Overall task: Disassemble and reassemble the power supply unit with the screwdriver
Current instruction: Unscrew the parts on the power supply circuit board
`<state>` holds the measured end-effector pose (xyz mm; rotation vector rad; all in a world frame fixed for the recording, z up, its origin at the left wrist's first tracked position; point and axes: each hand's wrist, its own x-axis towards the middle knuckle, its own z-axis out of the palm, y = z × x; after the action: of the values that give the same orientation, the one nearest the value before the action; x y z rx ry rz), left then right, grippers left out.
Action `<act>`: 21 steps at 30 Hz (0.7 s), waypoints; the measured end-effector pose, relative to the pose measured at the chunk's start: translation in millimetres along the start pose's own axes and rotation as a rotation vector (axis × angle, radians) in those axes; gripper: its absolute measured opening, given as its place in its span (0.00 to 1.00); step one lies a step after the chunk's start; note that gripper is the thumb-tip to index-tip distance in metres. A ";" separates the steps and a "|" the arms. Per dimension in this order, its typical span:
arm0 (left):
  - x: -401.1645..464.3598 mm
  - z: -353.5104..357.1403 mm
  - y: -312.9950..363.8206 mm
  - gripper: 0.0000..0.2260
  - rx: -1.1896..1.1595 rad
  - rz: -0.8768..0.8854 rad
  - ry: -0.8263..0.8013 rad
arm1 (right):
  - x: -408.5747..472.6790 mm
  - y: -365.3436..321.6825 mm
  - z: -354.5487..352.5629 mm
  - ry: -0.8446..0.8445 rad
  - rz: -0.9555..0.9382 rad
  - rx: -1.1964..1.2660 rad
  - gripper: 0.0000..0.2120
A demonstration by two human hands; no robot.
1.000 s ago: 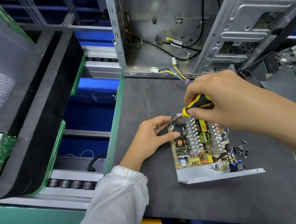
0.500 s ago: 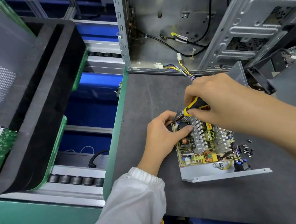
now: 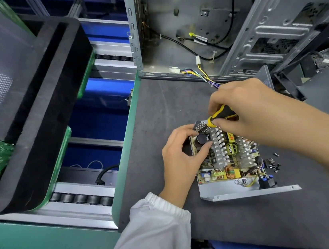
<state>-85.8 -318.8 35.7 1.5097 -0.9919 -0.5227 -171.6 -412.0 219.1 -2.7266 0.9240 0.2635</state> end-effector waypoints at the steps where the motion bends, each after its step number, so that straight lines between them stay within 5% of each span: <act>1: 0.3 0.2 -0.7 0.12 0.006 0.005 0.007 | -0.3 0.4 0.2 0.000 0.002 0.002 0.07; 16: -0.5 -0.3 0.9 0.10 0.039 -0.009 -0.011 | -0.5 4.4 2.8 0.023 -0.004 0.023 0.06; 21: -0.9 1.5 1.9 0.17 -0.042 -0.113 0.006 | 0.6 7.4 3.0 0.030 -0.013 0.027 0.04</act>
<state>-88.0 -318.9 37.0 1.5346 -0.8889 -0.6150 -175.9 -417.1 214.8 -2.7181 0.9104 0.2068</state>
